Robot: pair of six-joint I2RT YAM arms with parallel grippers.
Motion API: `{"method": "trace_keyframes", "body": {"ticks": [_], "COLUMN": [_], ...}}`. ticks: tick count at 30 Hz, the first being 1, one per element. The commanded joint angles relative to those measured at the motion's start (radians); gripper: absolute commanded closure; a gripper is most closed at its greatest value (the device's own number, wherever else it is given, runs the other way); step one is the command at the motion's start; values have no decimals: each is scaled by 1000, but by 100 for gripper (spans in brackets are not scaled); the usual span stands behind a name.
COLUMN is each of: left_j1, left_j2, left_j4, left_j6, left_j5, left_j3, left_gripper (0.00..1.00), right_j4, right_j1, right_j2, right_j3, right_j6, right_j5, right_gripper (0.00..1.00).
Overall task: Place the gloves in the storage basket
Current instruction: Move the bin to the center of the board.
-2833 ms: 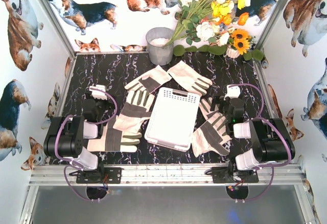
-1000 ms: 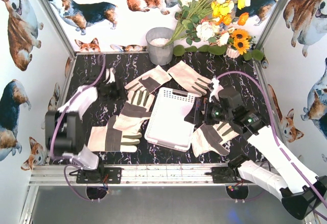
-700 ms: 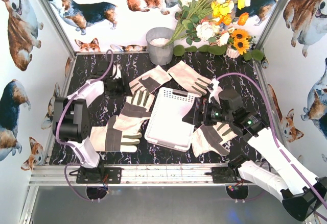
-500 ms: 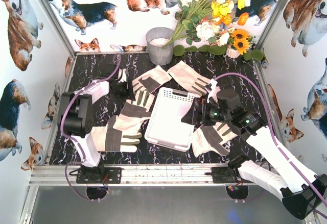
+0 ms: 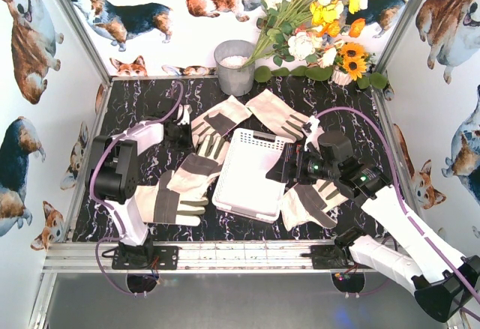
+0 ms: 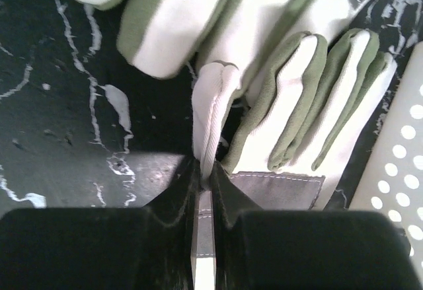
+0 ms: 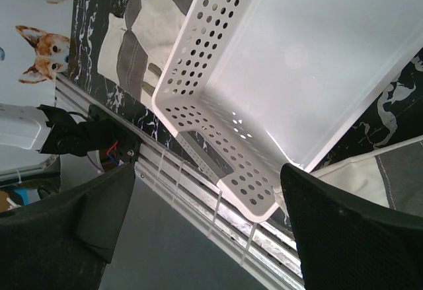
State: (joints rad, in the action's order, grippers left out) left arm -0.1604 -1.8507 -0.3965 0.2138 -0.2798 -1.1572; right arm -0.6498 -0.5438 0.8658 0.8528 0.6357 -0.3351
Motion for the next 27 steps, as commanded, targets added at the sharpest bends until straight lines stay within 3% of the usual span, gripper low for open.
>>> {"method": "trace_keyframes", "body": {"ticks": [1, 14, 27], "left_j1": [-40, -65, -250], "left_j2": [56, 288, 417], "left_j4": [35, 177, 247], "left_j6": [41, 262, 432], "left_j5": [-11, -57, -21], "left_j3": [42, 268, 348], "left_gripper": [100, 100, 100], "right_j4": [38, 22, 59], "right_j1": [-7, -8, -44], "right_j2": [-23, -58, -27], "right_j3": [15, 6, 4], "right_j6": [5, 16, 22], "right_j5": [10, -3, -9], "right_gripper": [6, 6, 6]}}
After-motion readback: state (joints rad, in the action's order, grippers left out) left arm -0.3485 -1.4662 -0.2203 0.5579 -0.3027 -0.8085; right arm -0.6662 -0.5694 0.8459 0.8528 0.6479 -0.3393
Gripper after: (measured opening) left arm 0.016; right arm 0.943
